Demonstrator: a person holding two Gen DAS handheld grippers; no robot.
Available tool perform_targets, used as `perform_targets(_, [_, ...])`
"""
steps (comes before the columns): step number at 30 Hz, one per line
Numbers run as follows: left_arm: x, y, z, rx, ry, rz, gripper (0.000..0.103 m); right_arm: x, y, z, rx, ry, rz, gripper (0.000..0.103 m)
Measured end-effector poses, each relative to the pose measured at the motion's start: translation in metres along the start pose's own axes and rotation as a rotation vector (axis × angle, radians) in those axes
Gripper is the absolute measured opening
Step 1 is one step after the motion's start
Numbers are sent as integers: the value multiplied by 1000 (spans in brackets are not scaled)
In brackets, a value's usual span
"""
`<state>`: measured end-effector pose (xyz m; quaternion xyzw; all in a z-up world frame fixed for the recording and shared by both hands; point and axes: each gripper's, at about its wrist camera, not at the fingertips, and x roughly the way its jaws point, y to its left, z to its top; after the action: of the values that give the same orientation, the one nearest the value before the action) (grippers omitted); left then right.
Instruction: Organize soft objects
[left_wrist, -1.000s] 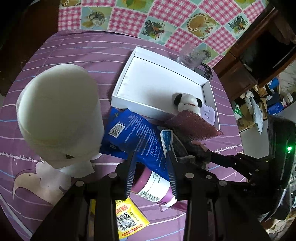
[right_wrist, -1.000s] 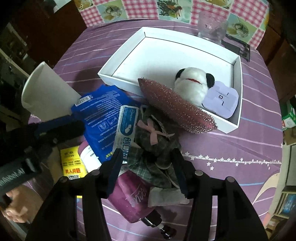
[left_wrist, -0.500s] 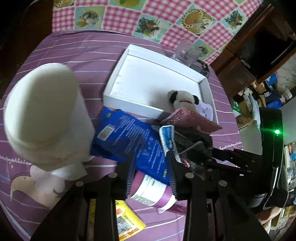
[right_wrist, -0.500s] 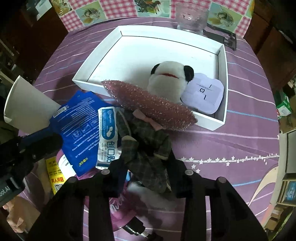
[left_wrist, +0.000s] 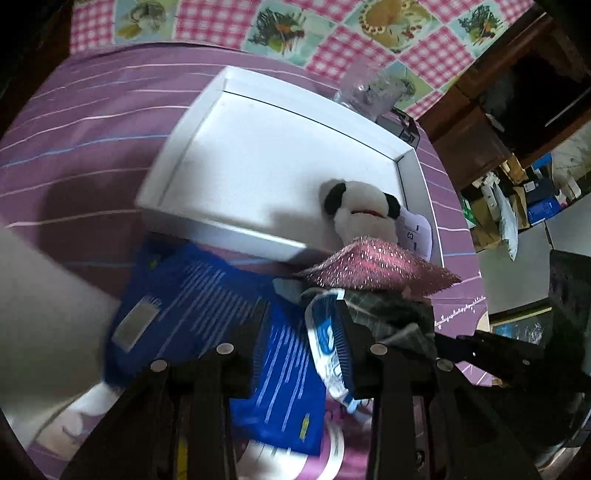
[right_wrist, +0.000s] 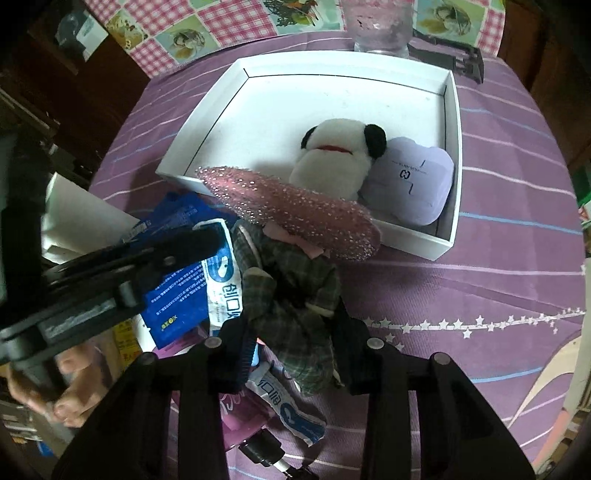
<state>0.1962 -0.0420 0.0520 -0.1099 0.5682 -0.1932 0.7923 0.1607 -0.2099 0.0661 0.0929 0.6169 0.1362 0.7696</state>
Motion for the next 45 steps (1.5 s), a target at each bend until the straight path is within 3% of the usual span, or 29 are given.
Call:
perform_targets(5, [12,0,1,-15,21,-62,32,0,-9,0,26,3,43,38])
perform_targets(11, [8,0,-3,-15,25,-72,6,3,-9,2,32,7,40,38])
perform_targets(15, [-7,1,-4,-15,-6,-74,4,-2,-8,0,32,5,23,37])
perform_targets(27, [-64,-5,-7,26,-140,-117,3,-48,3,-10,-1,-119,17,34])
perform_targets(33, [-45,-8,-6,60,-92,-29,3,-40,8,-8,-19,-93,-1,34])
perform_targets(39, [-4,-5,-5,33,49,-52,5,-27,-3,-8,13,-59,-9,34])
perform_targets(43, [2,-5,-7,25,59,-51,7,-33,-7,-9,20,-74,-11,34])
perform_targets(45, [1,-6,-8,24,56,-73,17,-38,-6,-11,18,-84,-19,34])
